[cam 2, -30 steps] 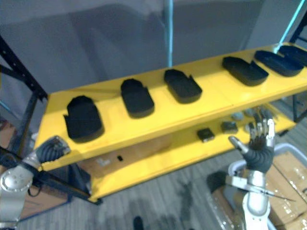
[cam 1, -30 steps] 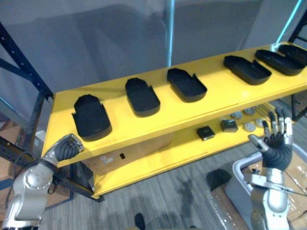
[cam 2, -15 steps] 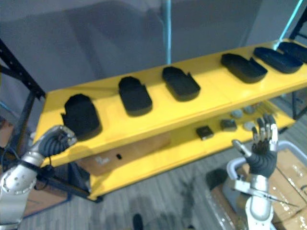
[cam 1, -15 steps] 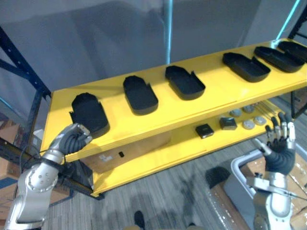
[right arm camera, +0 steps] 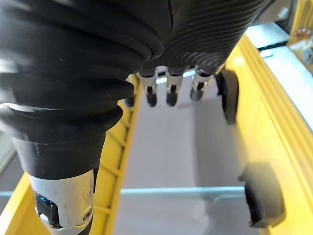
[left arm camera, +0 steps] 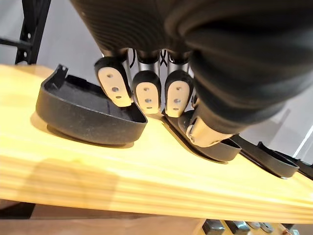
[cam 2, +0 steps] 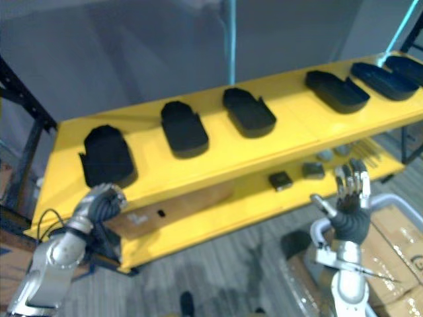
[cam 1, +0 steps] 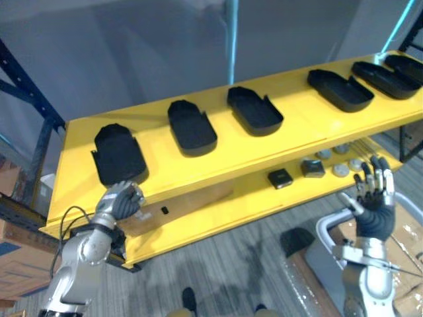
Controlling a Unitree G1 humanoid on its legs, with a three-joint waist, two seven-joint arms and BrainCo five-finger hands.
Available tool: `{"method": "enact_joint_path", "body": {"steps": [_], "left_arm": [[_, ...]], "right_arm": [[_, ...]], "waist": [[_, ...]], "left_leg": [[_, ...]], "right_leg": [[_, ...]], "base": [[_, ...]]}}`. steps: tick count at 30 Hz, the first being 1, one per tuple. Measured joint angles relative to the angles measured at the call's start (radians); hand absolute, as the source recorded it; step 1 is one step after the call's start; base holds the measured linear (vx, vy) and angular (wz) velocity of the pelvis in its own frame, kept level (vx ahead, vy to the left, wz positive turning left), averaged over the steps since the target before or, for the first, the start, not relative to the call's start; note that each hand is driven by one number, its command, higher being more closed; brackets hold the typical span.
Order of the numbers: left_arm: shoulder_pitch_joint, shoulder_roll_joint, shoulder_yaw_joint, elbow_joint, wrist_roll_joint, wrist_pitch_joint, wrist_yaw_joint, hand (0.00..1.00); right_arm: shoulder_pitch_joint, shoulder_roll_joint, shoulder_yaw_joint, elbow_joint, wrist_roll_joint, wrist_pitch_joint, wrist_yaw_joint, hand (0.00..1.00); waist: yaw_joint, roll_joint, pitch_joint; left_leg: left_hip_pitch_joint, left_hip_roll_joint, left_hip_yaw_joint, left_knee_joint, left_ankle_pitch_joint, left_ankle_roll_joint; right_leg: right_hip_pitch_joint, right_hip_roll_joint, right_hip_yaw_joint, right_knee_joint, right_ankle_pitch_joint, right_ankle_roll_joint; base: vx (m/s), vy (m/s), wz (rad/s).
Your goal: Walk over and take plastic housings, then place them on the shelf
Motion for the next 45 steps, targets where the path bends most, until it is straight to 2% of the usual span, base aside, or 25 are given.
{"method": "enact_joint_path", "body": {"steps": [4, 6, 18, 25, 35, 40, 45], "left_arm": [[-0.008, -0.006, -0.052, 0.010, 0.007, 0.013, -0.002, 1.00], [-0.015, -0.006, -0.072, 0.035, 0.031, 0.036, -0.004, 1.00], [-0.050, -0.007, -0.085, 0.150, 0.039, 0.119, -0.011, 1.00], [-0.086, -0.012, -0.086, 0.217, 0.038, 0.153, 0.066, 1.00], [-0.156, -0.012, -0.084, 0.305, 0.033, 0.160, 0.177, 1.00], [-0.188, -0.012, -0.083, 0.309, 0.027, 0.165, 0.183, 1.00], [-0.194, -0.012, -0.082, 0.342, 0.027, 0.201, 0.172, 1.00]], "right_arm": [[0.000, 0.000, 0.005, 0.001, 0.000, -0.002, 0.000, 0.00], [-0.001, 0.000, 0.006, 0.006, 0.000, -0.006, 0.000, 0.00], [-0.012, 0.000, 0.044, 0.044, 0.000, -0.008, 0.001, 0.00], [-0.021, 0.000, 0.051, 0.074, -0.001, -0.009, 0.002, 0.00], [-0.032, 0.000, 0.052, 0.088, -0.001, -0.009, 0.003, 0.00], [-0.042, 0.000, 0.054, 0.089, -0.002, -0.009, 0.003, 0.00], [-0.055, 0.000, 0.054, 0.090, -0.001, -0.009, 0.005, 0.00]], "waist": [[-0.001, -0.001, -0.001], [-0.001, -0.003, -0.002], [-0.002, -0.019, -0.006], [-0.002, -0.032, -0.014], [-0.004, -0.032, -0.015], [-0.007, -0.032, -0.015], [-0.023, -0.032, -0.015]], "left_leg": [[0.000, 0.003, 0.002, 0.000, 0.001, -0.001], [0.003, 0.004, 0.006, 0.000, 0.001, -0.002], [0.010, 0.009, 0.022, 0.000, 0.003, -0.004], [0.010, 0.010, 0.024, 0.000, 0.003, -0.004], [0.012, 0.017, 0.031, 0.000, 0.005, -0.006], [0.012, 0.019, 0.031, 0.000, 0.005, -0.007], [0.012, 0.020, 0.033, 0.000, 0.005, -0.007]], "right_leg": [[-0.003, 0.002, 0.006, 0.000, 0.003, -0.003], [-0.004, 0.003, 0.012, 0.001, 0.005, -0.003], [-0.005, 0.006, 0.023, 0.001, 0.010, -0.009], [-0.007, 0.007, 0.027, 0.001, 0.011, -0.008], [-0.012, 0.015, 0.044, 0.001, 0.015, -0.009], [-0.012, 0.016, 0.045, 0.001, 0.016, -0.008], [-0.013, 0.017, 0.046, 0.001, 0.017, -0.008]], "base": [[-0.01, -0.003, -0.04], [-0.01, 0.003, -0.07], [-0.01, 0.001, -0.03], [0.00, 0.000, 0.00], [0.00, -0.003, -0.03], [0.00, 0.000, 0.00], [0.00, 0.000, 0.00]]}}
